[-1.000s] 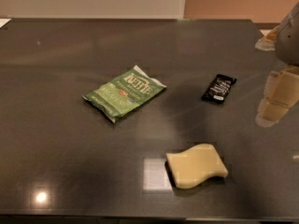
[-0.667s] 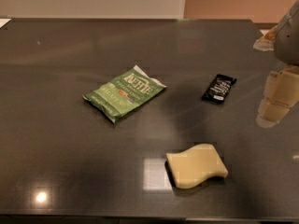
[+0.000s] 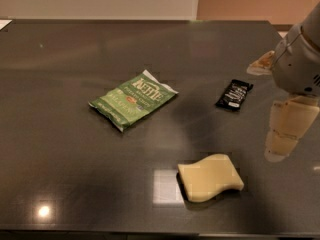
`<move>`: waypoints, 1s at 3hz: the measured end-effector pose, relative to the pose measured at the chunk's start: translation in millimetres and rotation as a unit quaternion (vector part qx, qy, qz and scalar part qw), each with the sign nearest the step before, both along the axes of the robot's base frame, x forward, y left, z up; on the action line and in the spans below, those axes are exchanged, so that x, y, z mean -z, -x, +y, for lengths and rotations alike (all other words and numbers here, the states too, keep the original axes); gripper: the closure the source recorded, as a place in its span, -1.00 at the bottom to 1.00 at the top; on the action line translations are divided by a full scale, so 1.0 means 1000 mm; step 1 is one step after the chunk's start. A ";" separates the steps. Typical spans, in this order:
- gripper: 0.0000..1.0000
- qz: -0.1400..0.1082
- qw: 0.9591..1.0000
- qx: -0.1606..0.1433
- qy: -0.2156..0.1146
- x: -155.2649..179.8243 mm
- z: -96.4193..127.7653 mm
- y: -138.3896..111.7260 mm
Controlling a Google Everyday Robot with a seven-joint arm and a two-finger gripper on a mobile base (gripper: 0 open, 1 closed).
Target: Move sponge near green jalapeno chip bag
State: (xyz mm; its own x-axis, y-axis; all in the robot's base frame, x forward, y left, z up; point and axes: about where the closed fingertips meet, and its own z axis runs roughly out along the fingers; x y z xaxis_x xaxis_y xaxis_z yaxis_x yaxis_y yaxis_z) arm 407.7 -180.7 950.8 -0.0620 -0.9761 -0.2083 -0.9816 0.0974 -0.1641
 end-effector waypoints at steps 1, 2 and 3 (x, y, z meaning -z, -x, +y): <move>-1.00 0.020 0.999 -0.040 -0.003 0.020 0.018 0.023; -1.00 0.038 0.996 -0.078 -0.010 0.042 0.035 0.046; -1.00 0.044 0.994 -0.103 -0.018 0.059 0.046 0.055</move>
Offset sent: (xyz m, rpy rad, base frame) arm -0.0763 0.0523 -0.0708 0.0353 0.1407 0.2521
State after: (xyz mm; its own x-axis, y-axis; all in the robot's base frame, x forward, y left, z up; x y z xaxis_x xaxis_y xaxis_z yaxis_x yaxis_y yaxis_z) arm 352.4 -135.0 891.3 0.1190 -0.9621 -0.2453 -0.9917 -0.1029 -0.0775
